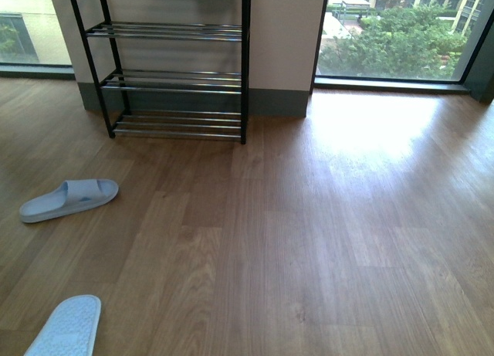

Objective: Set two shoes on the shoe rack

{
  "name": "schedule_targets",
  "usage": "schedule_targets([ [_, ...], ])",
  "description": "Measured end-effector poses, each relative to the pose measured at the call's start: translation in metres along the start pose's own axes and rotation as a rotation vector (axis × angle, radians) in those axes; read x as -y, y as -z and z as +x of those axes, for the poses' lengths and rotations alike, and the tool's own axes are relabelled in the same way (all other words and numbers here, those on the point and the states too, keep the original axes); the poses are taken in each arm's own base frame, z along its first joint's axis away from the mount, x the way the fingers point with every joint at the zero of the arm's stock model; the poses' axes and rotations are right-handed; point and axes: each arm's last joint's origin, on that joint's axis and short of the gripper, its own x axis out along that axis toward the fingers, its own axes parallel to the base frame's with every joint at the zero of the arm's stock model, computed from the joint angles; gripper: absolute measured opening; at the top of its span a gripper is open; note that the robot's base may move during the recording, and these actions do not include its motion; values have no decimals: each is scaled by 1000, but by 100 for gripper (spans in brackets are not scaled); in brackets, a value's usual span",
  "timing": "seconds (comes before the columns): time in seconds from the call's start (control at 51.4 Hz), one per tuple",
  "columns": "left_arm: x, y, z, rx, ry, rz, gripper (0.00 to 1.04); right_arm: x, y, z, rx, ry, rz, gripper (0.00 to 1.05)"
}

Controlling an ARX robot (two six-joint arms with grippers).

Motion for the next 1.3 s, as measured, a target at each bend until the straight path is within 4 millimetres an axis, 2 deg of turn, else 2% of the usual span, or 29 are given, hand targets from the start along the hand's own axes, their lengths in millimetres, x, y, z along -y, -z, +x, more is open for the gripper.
schedule_targets([
  [1.304, 0, 0, 0, 0, 2, 0, 95, 0, 0, 0, 0, -1, 0, 95],
])
